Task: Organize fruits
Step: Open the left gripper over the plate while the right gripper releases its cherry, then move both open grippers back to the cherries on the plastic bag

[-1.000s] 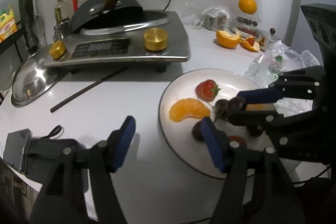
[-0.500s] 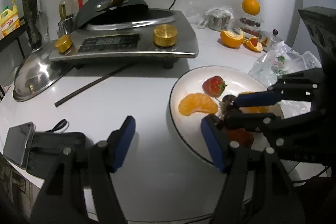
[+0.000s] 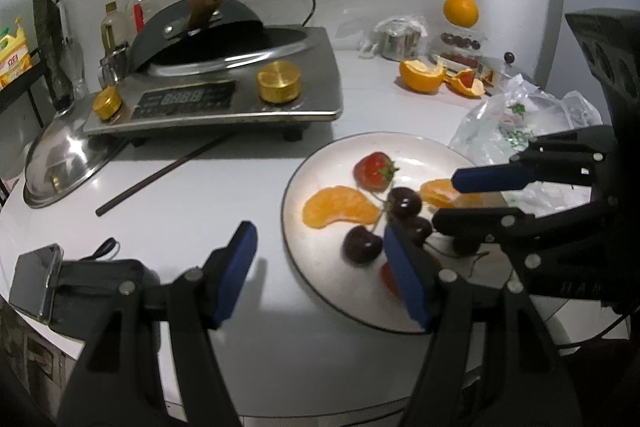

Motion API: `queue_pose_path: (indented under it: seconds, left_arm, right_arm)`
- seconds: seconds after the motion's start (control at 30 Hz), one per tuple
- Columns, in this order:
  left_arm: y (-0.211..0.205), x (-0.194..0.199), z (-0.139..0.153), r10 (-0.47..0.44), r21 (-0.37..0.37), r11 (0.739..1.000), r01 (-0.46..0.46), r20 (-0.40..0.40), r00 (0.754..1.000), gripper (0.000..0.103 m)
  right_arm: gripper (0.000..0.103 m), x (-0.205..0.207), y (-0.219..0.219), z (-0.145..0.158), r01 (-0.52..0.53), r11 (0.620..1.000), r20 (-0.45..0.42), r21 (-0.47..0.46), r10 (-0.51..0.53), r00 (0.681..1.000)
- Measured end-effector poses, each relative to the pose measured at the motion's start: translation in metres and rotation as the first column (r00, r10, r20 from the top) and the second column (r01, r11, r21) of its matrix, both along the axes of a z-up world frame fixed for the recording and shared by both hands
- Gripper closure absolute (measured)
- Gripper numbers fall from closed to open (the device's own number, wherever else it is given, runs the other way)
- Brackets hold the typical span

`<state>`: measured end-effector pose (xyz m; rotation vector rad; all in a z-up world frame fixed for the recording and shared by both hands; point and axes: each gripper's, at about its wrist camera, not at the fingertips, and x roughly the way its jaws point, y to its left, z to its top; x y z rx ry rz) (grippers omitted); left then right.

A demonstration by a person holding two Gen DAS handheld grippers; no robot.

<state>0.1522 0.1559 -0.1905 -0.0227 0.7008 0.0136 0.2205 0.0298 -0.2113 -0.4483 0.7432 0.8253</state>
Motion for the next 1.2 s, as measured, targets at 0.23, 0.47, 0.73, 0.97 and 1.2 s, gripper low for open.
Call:
queue_pose_path:
  seconds: [0.23, 0.47, 0.73, 0.97, 1.2]
  left_arm:
    - [-0.023, 0.001, 0.007, -0.030, 0.019, 0.999, 0.030, 0.006, 1.000, 0.036]
    - [-0.049, 0.002, 0.013, -0.071, 0.033, 0.997, 0.070, 0.012, 0.997, 0.035]
    - [-0.075, 0.005, 0.017, -0.096, 0.051, 0.994, 0.095, 0.005, 0.995, 0.035]
    - [-0.102, 0.007, 0.021, -0.134, 0.056, 0.989, 0.134, -0.002, 0.991, 0.035]
    - [-0.129, 0.010, 0.024, -0.158, 0.052, 0.986, 0.158, -0.007, 0.987, 0.034]
  right_arm:
    - [0.067, 0.001, -0.025, 0.006, 0.034, 0.999, 0.007, 0.027, -0.034, 0.999]
    - [0.067, 0.001, -0.053, 0.010, 0.068, 0.996, 0.011, 0.052, -0.069, 0.998]
    - [0.067, 0.002, -0.087, 0.014, 0.105, 0.991, 0.016, 0.081, -0.107, 0.994]
    - [0.067, 0.004, -0.119, 0.016, 0.145, 0.984, 0.014, 0.106, -0.147, 0.989]
    - [0.067, 0.006, -0.151, 0.016, 0.184, 0.975, 0.011, 0.128, -0.187, 0.982]
